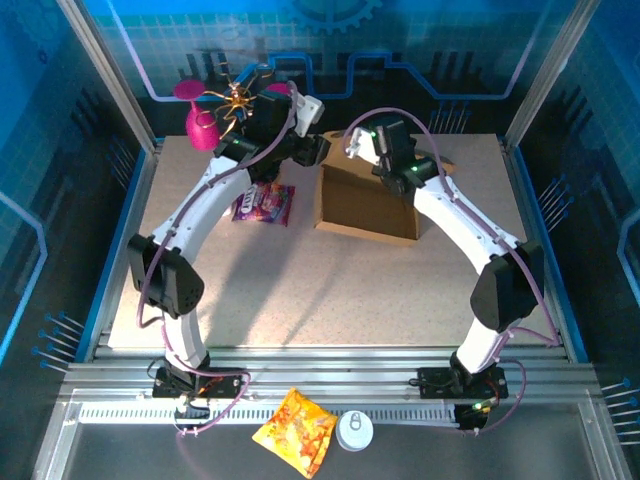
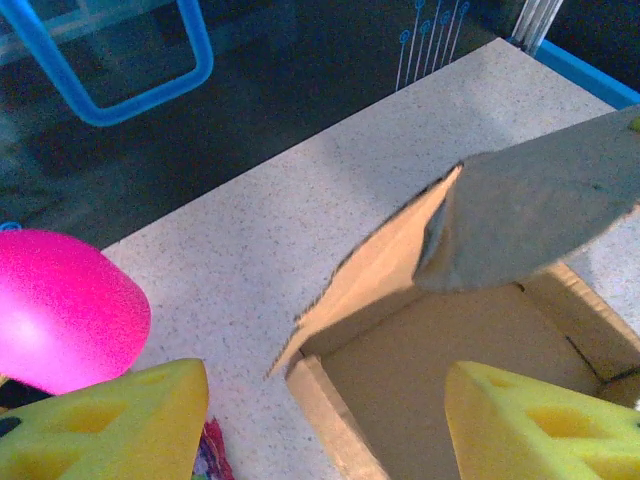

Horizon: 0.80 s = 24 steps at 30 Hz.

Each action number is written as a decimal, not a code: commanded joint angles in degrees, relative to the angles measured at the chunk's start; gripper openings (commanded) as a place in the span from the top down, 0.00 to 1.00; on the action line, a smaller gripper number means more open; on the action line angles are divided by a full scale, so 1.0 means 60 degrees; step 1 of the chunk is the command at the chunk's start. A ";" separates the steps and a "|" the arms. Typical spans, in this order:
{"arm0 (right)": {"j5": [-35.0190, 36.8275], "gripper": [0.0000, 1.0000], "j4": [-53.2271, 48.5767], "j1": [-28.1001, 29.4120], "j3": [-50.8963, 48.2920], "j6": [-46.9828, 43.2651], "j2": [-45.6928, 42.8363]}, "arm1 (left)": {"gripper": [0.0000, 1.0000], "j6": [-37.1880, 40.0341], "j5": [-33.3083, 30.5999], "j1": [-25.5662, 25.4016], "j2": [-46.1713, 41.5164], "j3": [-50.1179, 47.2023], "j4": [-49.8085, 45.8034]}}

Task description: Fold the paper box

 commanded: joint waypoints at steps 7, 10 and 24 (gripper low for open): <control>-0.0392 1.00 0.0211 0.0234 -0.0402 -0.0055 -0.0608 | 0.36 0.1331 0.0962 -0.0220 0.0471 -0.0590 0.0803; -0.0430 1.00 0.0137 0.0241 -0.0480 -0.0025 -0.0683 | 0.36 0.1556 0.1346 -0.0235 0.0327 -0.0994 0.0882; -0.1114 1.00 -0.0054 0.0234 -0.1084 -0.0133 -0.1315 | 0.34 0.1749 0.0941 -0.0033 -0.0784 -0.3095 0.2549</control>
